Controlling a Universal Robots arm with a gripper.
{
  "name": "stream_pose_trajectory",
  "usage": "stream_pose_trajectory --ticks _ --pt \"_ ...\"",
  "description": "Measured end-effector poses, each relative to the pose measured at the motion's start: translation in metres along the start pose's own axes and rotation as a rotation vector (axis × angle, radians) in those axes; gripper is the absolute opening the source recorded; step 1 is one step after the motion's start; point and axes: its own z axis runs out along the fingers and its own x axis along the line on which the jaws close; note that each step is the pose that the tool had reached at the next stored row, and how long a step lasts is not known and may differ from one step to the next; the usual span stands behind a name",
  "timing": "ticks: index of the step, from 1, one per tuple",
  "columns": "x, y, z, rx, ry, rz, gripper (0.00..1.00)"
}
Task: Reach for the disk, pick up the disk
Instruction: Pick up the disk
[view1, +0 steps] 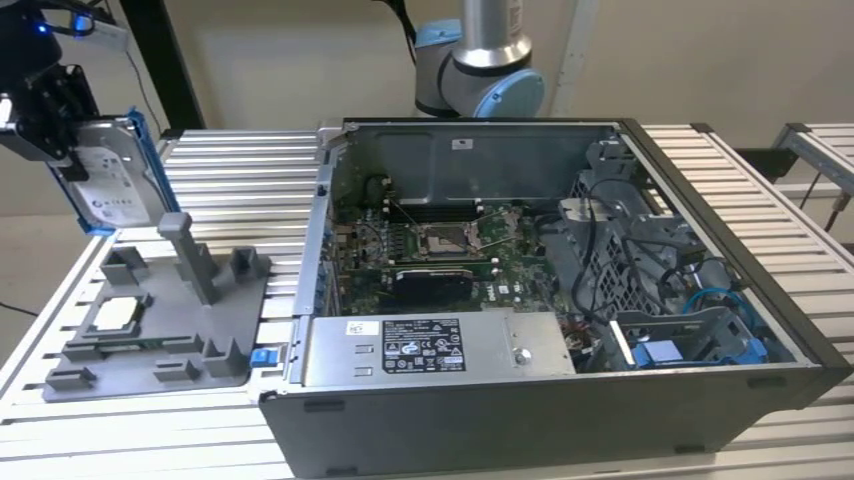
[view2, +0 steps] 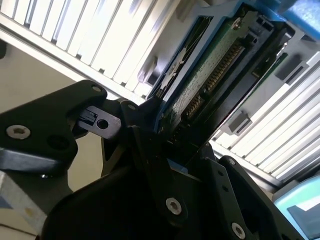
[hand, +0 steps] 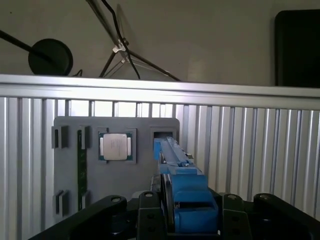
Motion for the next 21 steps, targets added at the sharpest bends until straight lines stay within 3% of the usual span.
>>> stream_pose_trajectory --ticks 21 --pt "-0.0012 0.0008 -0.0307 0.0 0.0 0.0 0.0"
